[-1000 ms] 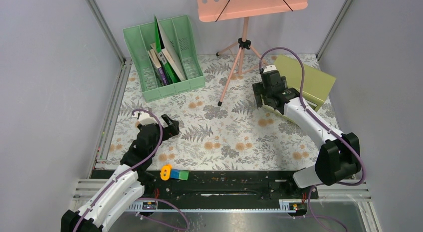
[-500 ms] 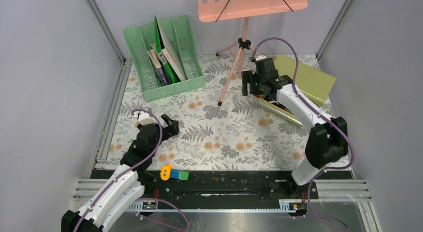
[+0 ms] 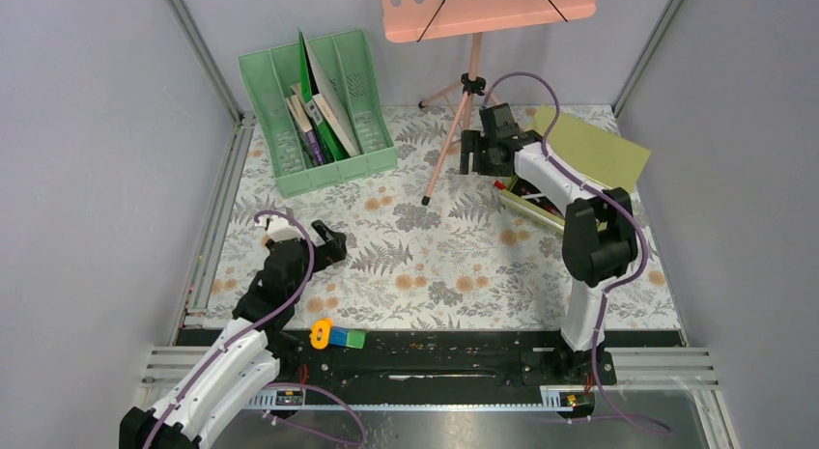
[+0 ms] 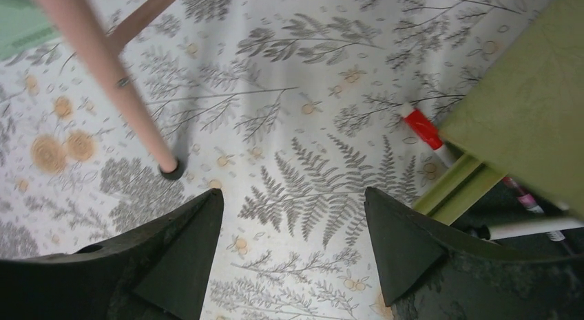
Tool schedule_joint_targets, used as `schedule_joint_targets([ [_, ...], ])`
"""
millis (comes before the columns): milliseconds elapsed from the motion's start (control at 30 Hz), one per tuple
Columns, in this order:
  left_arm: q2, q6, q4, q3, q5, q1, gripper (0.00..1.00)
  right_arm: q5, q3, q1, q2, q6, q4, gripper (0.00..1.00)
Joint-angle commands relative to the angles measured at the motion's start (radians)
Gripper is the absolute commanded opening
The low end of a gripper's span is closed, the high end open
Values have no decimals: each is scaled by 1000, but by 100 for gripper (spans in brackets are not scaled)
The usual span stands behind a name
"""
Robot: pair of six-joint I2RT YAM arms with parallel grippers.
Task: Organize the desk
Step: Pick up the stationery from the center of the board.
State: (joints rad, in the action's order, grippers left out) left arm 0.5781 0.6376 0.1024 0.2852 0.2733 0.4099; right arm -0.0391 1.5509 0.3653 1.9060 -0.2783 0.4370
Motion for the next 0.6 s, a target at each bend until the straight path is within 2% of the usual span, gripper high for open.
schedule_joint_targets([
  [0, -9, 2, -53, -3, -20, -9, 99, -66, 79, -50, 50, -55, 13, 82],
  [333, -4, 4, -56, -3, -28, -17, 99, -64, 93, -182, 74, -127, 47, 82],
  [567, -1, 4, -59, -3, -34, -21, 99, -92, 106, -208, 72, -87, 87, 83],
])
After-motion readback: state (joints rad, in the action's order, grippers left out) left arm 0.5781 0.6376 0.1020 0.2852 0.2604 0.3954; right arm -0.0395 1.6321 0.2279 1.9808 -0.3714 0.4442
